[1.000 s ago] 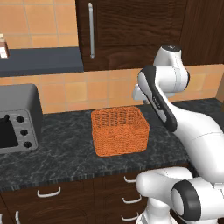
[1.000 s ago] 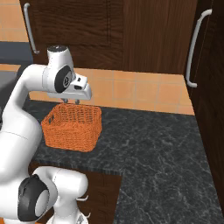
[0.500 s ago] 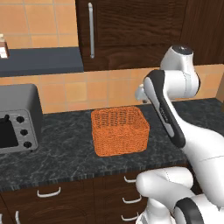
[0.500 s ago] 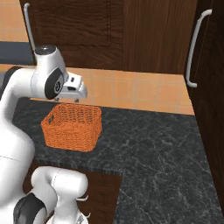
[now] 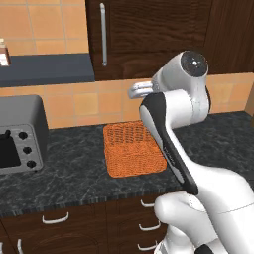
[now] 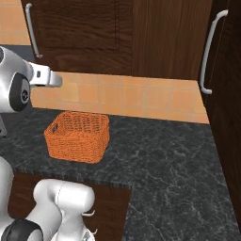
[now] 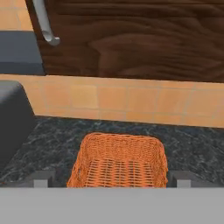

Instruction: Open the cabinet, pick up the bread from the cabinet and place it in the basket. Then move the basket to the dining counter.

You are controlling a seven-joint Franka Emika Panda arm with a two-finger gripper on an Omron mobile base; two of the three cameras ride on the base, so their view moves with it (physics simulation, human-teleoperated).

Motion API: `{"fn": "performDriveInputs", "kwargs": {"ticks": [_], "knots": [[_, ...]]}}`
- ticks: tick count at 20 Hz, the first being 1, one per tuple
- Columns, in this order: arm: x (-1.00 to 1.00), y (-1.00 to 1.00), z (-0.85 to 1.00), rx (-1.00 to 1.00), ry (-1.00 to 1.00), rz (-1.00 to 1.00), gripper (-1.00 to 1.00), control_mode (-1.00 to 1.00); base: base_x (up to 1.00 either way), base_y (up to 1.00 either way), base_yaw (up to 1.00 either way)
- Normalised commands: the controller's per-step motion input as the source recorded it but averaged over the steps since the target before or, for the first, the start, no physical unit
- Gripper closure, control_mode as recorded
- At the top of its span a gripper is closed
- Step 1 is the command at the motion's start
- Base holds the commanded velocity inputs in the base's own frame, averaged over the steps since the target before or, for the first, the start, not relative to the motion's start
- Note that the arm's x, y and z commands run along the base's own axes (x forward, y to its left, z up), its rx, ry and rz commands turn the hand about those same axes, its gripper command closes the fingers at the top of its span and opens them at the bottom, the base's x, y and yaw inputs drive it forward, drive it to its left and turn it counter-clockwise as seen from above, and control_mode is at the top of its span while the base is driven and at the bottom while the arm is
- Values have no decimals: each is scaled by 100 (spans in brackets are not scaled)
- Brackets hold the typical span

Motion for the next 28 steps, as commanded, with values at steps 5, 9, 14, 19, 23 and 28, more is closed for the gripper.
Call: {"fn": "performDriveInputs", "kwargs": {"ticks": [5, 9, 14, 19, 23, 28], "knots": [[14, 82, 95, 4, -43, 0, -100, -100, 0, 0, 0], [61, 42, 81, 9, -20, 0, -100, -100, 0, 0, 0], [78, 41, 37, 1, 0, 0, -100, -100, 0, 0, 0], [37, 11, 54, 0, 8, 0, -100, -100, 0, 0, 0], [35, 13, 8, 0, 7, 0, -100, -100, 0, 0, 0], [43, 19, -16, 0, 0, 0, -100, -100, 0, 0, 0]]}}
